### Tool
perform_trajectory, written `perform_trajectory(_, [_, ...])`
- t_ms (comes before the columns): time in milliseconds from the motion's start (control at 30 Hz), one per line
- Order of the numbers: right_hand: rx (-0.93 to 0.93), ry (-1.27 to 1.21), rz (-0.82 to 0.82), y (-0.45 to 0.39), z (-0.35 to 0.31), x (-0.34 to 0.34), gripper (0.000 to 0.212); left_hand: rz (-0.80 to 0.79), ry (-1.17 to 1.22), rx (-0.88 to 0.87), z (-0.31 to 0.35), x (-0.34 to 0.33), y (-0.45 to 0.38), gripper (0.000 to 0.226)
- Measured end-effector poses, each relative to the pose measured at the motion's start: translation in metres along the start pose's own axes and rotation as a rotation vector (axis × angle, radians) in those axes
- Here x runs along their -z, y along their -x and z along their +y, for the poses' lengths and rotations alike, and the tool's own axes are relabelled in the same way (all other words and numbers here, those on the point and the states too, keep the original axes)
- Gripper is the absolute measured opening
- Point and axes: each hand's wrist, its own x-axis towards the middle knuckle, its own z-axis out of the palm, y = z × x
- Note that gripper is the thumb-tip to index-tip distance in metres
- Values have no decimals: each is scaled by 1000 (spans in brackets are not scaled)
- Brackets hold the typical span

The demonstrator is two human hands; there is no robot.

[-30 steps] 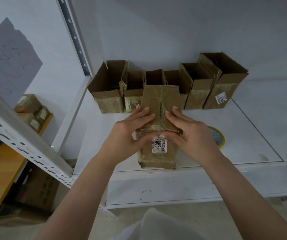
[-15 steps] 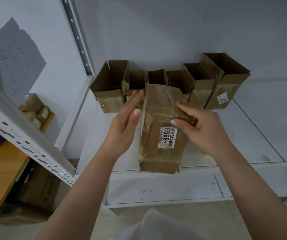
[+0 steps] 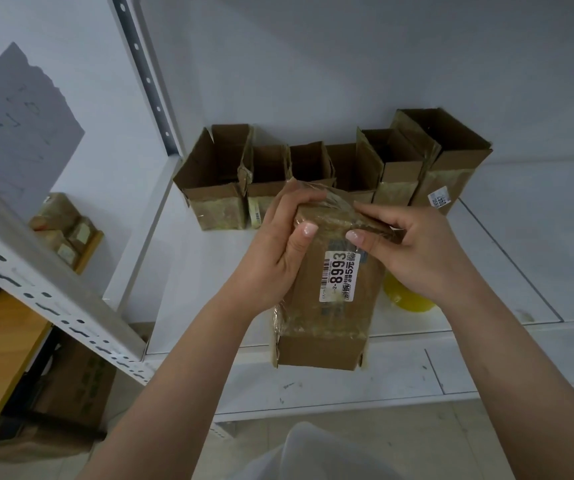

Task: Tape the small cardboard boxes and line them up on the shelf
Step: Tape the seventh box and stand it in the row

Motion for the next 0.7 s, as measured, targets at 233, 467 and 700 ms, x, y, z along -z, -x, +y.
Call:
perform_trajectory(233, [33, 40, 25, -2, 2, -4, 48, 151, -125, 69, -3, -10, 0, 29])
perform_trajectory(467, [100, 40, 4, 0, 4, -5, 47, 227, -4, 68, -8, -13, 2, 30])
perform_trajectory(700, [-239, -323, 107, 7, 14, 6, 61, 448, -11, 178, -13, -22, 4, 21])
